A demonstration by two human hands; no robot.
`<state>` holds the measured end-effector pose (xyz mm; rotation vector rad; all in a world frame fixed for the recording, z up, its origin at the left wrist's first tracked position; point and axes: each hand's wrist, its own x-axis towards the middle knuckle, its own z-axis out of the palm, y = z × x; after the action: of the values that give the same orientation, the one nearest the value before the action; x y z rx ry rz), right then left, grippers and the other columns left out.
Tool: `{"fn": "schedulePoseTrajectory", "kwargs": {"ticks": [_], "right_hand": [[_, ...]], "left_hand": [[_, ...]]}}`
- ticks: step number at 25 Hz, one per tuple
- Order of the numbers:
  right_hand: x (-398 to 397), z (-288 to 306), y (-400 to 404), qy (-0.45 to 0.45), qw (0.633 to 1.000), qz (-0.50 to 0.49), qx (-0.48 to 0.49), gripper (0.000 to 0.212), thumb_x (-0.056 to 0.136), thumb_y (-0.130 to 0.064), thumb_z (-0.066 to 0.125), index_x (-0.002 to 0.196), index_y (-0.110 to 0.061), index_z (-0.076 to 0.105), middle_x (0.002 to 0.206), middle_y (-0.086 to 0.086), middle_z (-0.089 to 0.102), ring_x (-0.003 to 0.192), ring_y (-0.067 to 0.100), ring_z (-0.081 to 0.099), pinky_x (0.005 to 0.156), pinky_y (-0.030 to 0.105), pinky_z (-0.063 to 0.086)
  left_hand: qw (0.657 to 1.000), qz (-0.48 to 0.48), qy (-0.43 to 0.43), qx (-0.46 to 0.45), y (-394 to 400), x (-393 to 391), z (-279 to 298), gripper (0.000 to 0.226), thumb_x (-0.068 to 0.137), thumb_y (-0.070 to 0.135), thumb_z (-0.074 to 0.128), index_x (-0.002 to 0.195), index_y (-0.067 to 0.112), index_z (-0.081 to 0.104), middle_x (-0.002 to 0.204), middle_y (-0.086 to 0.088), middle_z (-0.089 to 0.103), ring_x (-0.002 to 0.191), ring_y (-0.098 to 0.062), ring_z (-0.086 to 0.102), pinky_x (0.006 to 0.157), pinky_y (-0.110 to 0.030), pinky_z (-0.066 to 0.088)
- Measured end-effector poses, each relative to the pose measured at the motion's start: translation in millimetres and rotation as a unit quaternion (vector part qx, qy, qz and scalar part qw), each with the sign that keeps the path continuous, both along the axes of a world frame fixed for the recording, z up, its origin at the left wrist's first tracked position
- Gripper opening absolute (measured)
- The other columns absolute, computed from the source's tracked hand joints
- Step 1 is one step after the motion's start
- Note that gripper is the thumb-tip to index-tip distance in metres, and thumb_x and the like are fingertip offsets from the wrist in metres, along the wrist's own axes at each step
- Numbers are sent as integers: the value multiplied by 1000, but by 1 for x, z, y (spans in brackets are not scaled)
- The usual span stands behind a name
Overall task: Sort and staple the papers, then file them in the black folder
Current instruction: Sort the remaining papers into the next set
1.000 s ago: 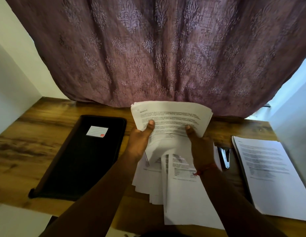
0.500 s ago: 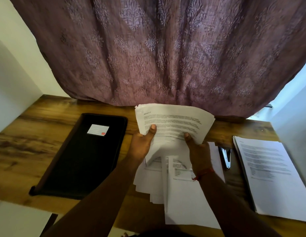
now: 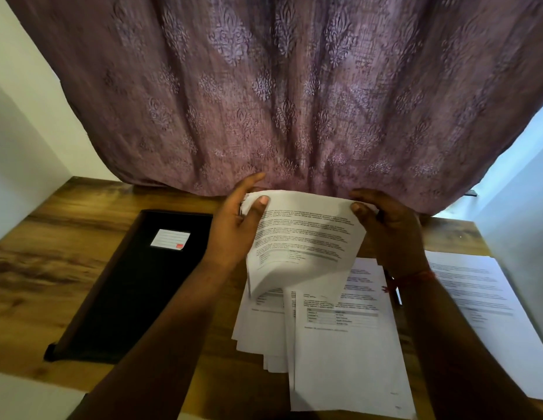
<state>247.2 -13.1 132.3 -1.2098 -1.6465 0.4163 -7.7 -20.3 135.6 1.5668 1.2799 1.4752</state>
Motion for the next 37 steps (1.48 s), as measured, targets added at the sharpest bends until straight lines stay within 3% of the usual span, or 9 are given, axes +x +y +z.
{"fn": "schedulePoseTrajectory", "kwargs": {"ticks": [5,11,14,17,23,27,31,35,37], "right_hand": [[4,-6,6,-72,996,-16,50,18,90,-10,67,107,-14,72,93,-11,65,86,-18,57,73,-1,40],[2,-17,7,48,999,-9,21,16,90,-11,67,103,-20,69,88,0,71,74,14,67,64,26,56],[-4,-15,0,65,998,-5,14,13,90,-8,66,100,-16,69,79,-6,66,66,23,64,54,23,52],[-7,-11,-2,66,997,-17,30,10,91,-11,66,99,-16,69,79,-3,68,67,16,64,54,14,49],[-12,-16,-2,87,995,-25,42,19,89,-39,60,100,-26,68,84,-17,69,77,1,67,61,21,54],[-14,-16,-4,136,990,-16,25,10,90,-29,65,98,-34,69,83,-21,70,78,1,68,62,20,55],[-18,-14,-6,204,979,-22,14,40,93,-12,63,93,-51,67,86,-20,72,80,0,66,69,23,55],[-23,-26,-6,251,967,-34,1,15,95,-33,58,99,-44,67,95,-7,71,89,14,65,74,42,56],[-28,-27,-7,247,968,-41,5,17,98,-30,55,97,-43,66,93,-9,70,87,12,65,73,37,56]], "left_hand": [[1000,-9,12,16,0,-1,-1,21,98,17,59,103,37,65,93,36,67,94,10,64,74,-6,47],[999,5,-37,-2,0,5,-4,12,96,17,60,101,26,67,88,23,72,86,3,67,68,-11,50],[999,4,-39,-2,-1,6,-3,12,96,18,60,100,28,66,87,25,71,85,4,67,67,-11,50],[999,14,-50,-3,-2,7,-3,13,97,15,59,97,27,66,85,27,70,83,6,66,66,-9,49],[997,24,-75,-12,-3,9,-5,13,97,14,58,95,24,65,82,27,70,79,8,65,64,-9,48],[997,22,-75,-22,0,8,-7,11,97,18,59,96,26,66,84,23,71,81,5,66,66,-11,49],[996,24,-88,-22,0,6,-10,13,101,22,52,98,24,65,83,16,72,78,1,66,65,-15,51],[992,22,-120,-28,0,8,-14,19,103,29,45,99,22,63,81,9,70,76,-6,66,63,-20,52],[991,26,-131,-29,1,8,-17,21,103,32,45,96,24,64,82,6,71,77,-10,66,64,-24,53]]}}
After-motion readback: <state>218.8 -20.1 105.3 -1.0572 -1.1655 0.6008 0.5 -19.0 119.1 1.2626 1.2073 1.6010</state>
